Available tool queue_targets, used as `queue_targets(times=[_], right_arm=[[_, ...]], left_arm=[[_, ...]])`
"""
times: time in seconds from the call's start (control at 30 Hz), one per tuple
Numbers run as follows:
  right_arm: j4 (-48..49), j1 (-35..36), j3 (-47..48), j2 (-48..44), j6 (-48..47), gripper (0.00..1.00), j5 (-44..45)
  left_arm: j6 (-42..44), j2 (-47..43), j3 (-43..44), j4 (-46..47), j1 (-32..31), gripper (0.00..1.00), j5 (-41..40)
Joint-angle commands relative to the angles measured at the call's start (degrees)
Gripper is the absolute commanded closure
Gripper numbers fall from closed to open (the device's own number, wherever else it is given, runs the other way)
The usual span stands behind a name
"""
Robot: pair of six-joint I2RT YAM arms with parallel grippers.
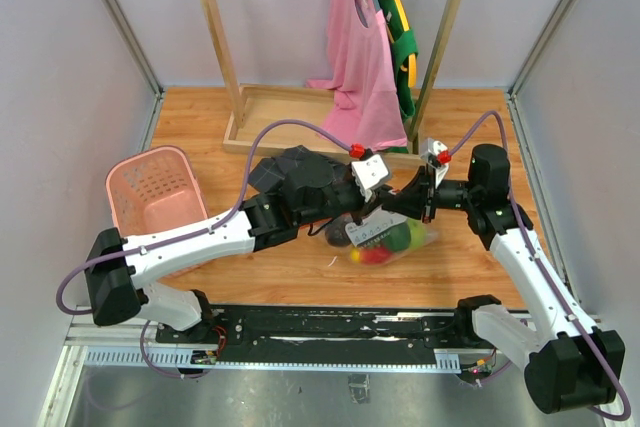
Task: Open the zip-top bag and remove the fake food
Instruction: Unzip the zipper food storage bag at the center of the board.
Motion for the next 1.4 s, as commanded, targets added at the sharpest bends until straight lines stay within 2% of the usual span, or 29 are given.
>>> queue_targets(times=[0.0,1.37], right_arm=[[1.1,-2.8,2.1,-0.4,0.3,0.99,-1.6],[2.2,-6.3,1.7,-1.2,1.7,0.99,-1.2]], left_arm=[[1.0,-2.0,-2.0,-0.2,0.9,1.00,0.2],[0.4,-8.1,-9.4,-1.6,3.8,1.00,-1.8]])
